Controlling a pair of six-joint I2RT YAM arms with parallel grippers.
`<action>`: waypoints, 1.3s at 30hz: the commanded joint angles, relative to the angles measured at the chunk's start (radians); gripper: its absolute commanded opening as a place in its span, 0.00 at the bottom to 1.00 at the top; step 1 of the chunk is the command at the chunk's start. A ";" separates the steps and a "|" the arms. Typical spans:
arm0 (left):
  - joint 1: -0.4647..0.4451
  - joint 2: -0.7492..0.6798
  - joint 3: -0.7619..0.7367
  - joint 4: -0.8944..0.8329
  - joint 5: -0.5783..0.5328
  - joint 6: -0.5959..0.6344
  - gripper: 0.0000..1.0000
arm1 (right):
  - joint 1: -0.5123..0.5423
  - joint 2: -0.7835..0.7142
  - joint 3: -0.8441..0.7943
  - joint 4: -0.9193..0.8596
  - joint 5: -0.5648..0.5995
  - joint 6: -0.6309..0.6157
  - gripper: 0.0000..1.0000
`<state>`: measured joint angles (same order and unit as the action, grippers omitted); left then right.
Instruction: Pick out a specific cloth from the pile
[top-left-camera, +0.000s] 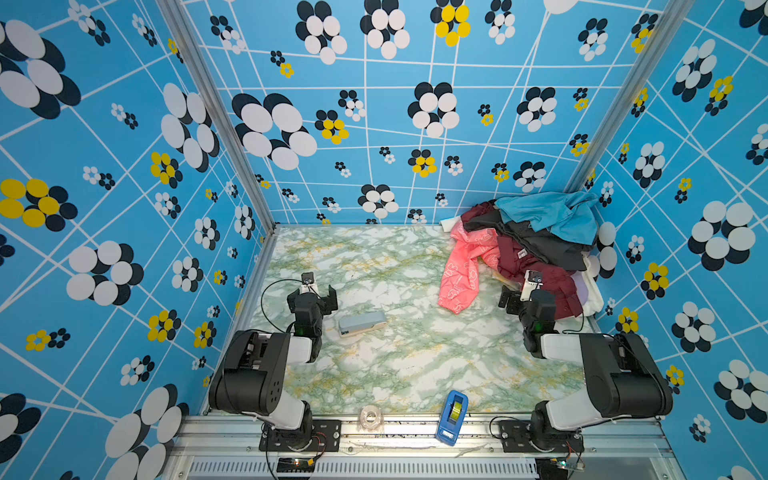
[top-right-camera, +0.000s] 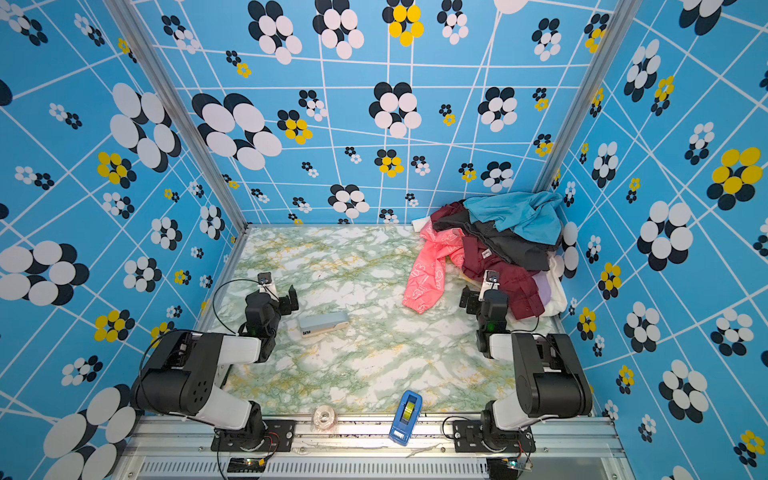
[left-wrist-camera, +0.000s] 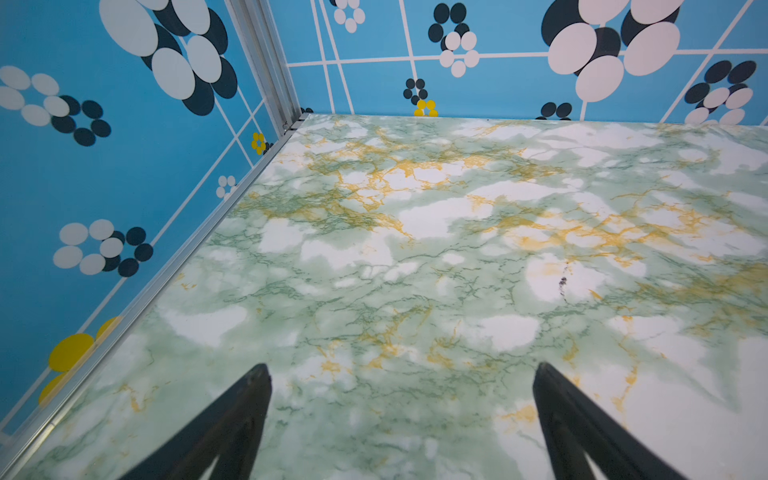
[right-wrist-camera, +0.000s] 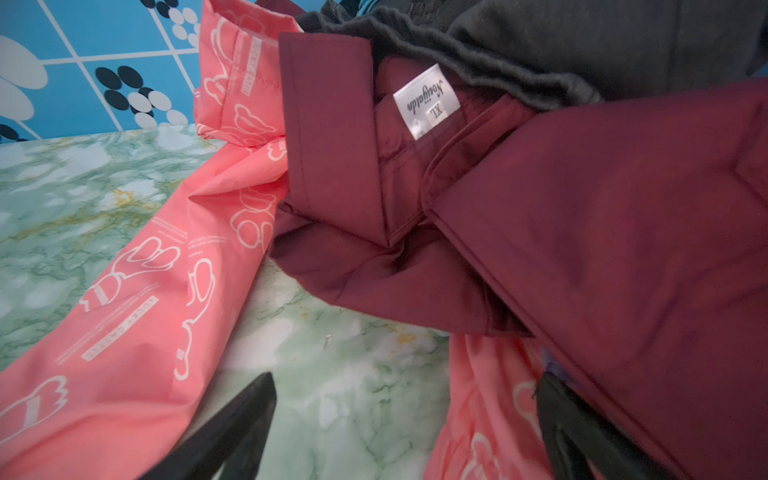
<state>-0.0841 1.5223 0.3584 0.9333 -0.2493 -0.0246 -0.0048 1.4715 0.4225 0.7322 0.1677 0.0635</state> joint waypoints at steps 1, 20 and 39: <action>-0.032 -0.084 0.019 -0.087 -0.117 0.026 0.99 | 0.010 -0.117 0.095 -0.245 0.040 0.012 0.99; -0.191 -0.307 0.510 -1.159 -0.136 -0.148 0.99 | 0.112 -0.155 0.701 -1.149 -0.012 0.156 0.88; -0.341 -0.193 0.641 -1.276 -0.057 -0.275 0.99 | 0.207 0.513 1.458 -1.500 -0.014 0.277 0.61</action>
<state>-0.4099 1.3132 0.9627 -0.3157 -0.3210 -0.2745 0.2016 1.9167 1.7851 -0.6537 0.1452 0.2977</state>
